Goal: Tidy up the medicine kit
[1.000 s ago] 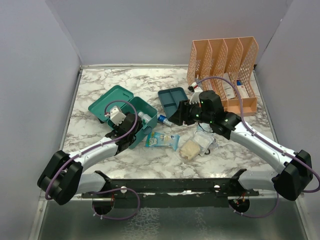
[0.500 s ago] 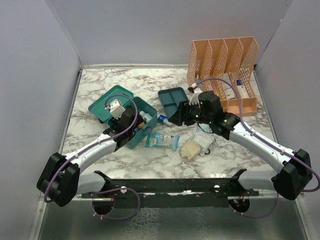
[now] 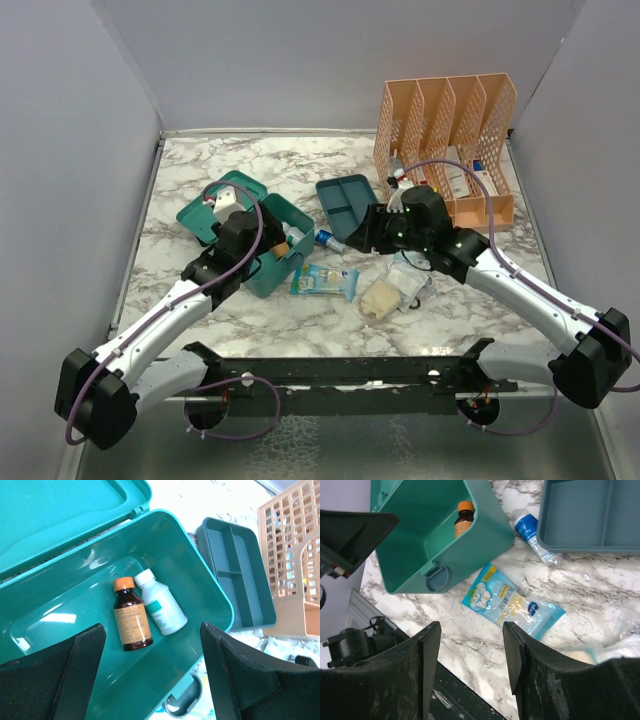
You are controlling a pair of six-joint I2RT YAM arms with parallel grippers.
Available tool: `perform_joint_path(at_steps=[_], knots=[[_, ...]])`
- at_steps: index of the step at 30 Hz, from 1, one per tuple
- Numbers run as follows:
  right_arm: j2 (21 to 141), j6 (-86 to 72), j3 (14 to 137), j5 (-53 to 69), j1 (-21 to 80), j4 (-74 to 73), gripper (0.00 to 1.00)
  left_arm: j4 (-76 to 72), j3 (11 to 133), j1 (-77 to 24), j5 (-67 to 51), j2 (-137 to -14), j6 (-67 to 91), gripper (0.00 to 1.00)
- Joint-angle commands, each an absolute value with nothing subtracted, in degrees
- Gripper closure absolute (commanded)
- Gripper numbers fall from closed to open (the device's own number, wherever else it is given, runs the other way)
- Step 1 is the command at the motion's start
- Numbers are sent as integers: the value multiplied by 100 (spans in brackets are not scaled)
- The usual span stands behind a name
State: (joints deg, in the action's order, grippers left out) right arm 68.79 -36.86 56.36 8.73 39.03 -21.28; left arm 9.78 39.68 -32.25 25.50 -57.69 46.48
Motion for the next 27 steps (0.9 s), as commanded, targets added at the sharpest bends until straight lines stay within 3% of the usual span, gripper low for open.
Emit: perform_joint_path(at_steps=[1, 10, 21, 27], knots=[[6630, -3767, 5510, 178, 3898, -2488, 47, 1277, 4156, -3184, 1840, -5570, 4184, 18], [6299, -3455, 4781, -94, 3902, -1710, 47, 1348, 4236, -3145, 1761, -5794, 4197, 17], [7289, -2632, 4493, -1326, 3813, -300, 54, 845, 3758, -3126, 2900, -6359, 4815, 46], [7916, -2180, 4510, -1615, 3740, -38, 55, 920, 4043, -3122, 3070, -6932, 4926, 47]])
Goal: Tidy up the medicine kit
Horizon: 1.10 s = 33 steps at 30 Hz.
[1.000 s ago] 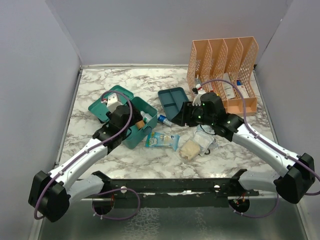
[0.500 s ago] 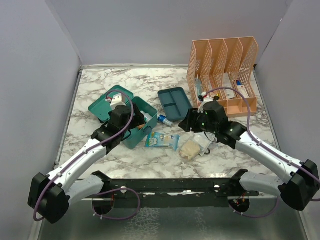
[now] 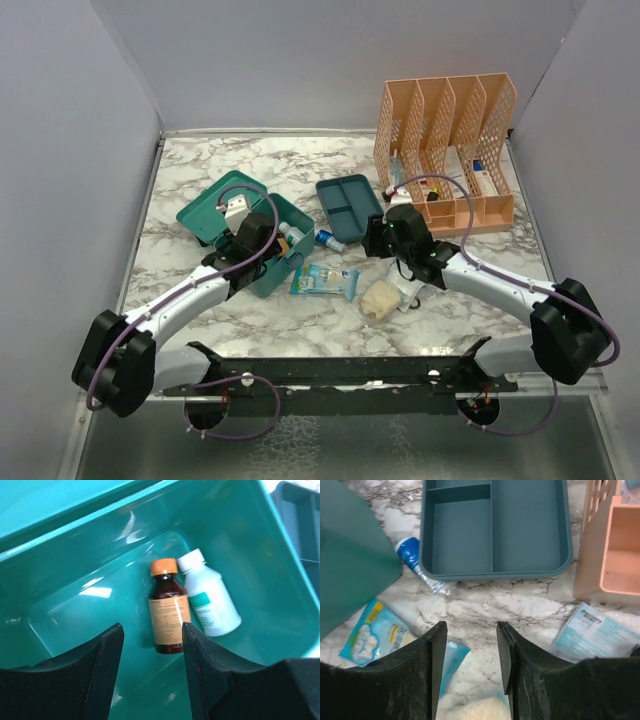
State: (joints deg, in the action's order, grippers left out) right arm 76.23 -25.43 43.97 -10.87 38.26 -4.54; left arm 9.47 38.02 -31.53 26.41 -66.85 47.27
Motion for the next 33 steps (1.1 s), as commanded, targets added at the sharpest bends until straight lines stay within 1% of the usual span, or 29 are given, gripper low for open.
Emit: perform_joint_path(at_steps=[1, 5, 10, 12, 14, 16, 17, 21, 25, 30, 33], knots=[[7979, -2242, 4603, -1544, 3722, -151, 55, 973, 4122, -3121, 3141, -6984, 4877, 47], [8282, -2365, 5013, -1176, 3709, -418, 55, 888, 4328, -3125, 3273, -7176, 4418, 47], [8687, -2315, 5488, -1088, 3707, -719, 56, 579, 4411, -3092, 2898, -7577, 4094, 56], [8753, -2210, 5581, -1056, 3704, -752, 56, 518, 4465, -3062, 2716, -7815, 4010, 62], [8752, -2184, 5623, -1115, 3709, -825, 57, 468, 4484, -3043, 2547, -8033, 3969, 72], [8679, -2185, 5581, -1132, 3708, -836, 57, 583, 4495, -3043, 2464, -8218, 3987, 81], [8626, -2201, 5543, -1128, 3709, -823, 57, 731, 4520, -3042, 2466, -8296, 4045, 82], [8496, -2215, 5444, -1078, 3708, -825, 57, 786, 4378, -3047, 2340, -8404, 4117, 87], [8493, -2215, 5461, -995, 3707, -828, 57, 590, 4340, -3044, 2016, -8557, 4002, 90], [8558, -2133, 5567, -958, 3706, -860, 57, 78, 4549, -3024, 1206, -9002, 3580, 91], [8568, -2075, 5601, -907, 3709, -853, 57, 12, 4710, -3008, 1050, -9192, 3528, 91]])
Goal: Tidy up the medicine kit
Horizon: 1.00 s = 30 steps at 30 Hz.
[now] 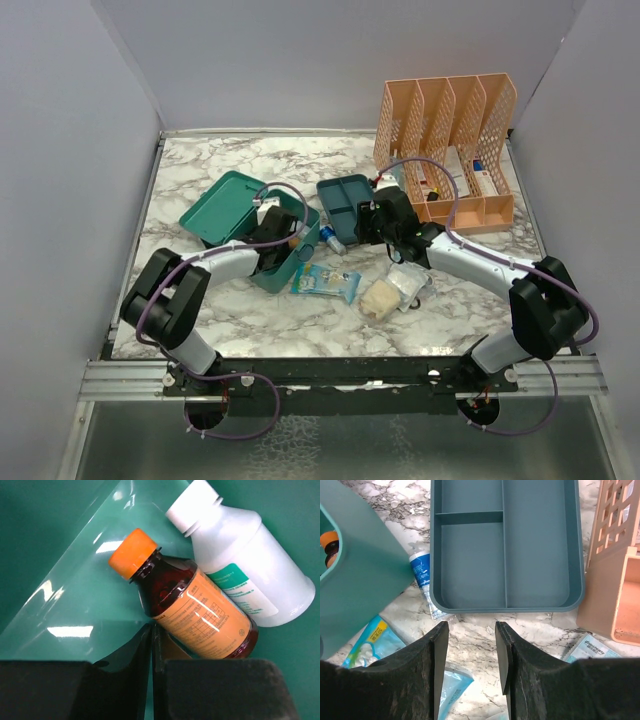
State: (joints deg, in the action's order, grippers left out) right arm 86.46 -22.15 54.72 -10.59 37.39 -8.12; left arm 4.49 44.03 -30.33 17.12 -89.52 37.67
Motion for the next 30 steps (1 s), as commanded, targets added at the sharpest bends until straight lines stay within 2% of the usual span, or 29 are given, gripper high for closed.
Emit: perform_joint_path(at_steps=[1, 10, 20, 28, 30], knots=[[8575, -2035, 5613, -867, 3705, -857, 57, -50, 4744, -2994, 1024, -9220, 3498, 91], [8657, -1916, 5652, -869, 3707, -888, 58, -623, 4942, -2903, 931, -9348, 3137, 83], [8671, -1933, 5719, -1055, 3709, -857, 58, 281, 5131, -2900, 1695, -9107, 3034, 87], [8637, -2057, 5658, -1191, 3704, -712, 58, 396, 5361, -2896, 1837, -8930, 3054, 86], [8630, -2071, 5631, -1165, 3708, -674, 58, 406, 5439, -2900, 2021, -8949, 3124, 83]])
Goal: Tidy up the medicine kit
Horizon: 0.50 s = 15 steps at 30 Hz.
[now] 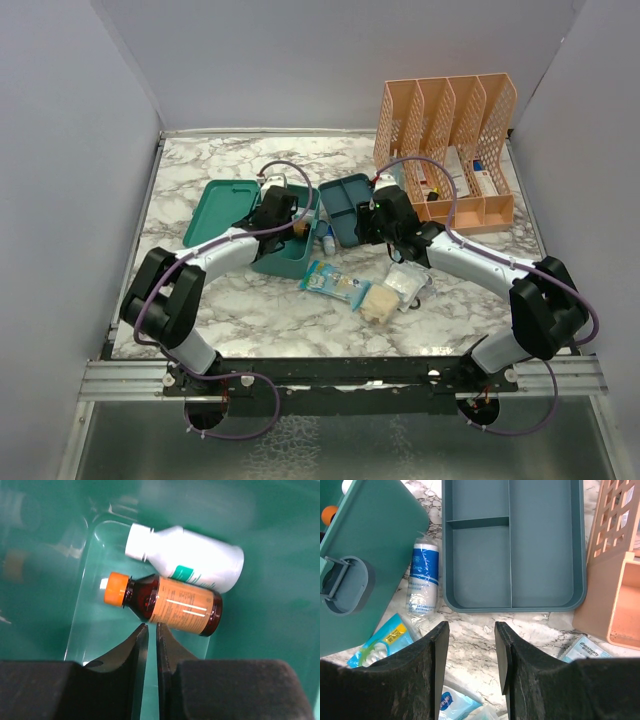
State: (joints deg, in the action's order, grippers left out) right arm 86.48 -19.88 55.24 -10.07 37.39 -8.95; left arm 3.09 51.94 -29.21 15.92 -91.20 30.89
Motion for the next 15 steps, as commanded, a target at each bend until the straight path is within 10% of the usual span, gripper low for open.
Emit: perform_joint_path(at_steps=[1, 15], knots=[[8631, -2082, 5621, -1153, 3709, -669, 58, 413, 5513, -2894, 2128, -8989, 3166, 80], [8524, -2078, 5449, -1061, 3704, -563, 58, 1456, 6423, -2716, 1817, -9884, 3914, 44]])
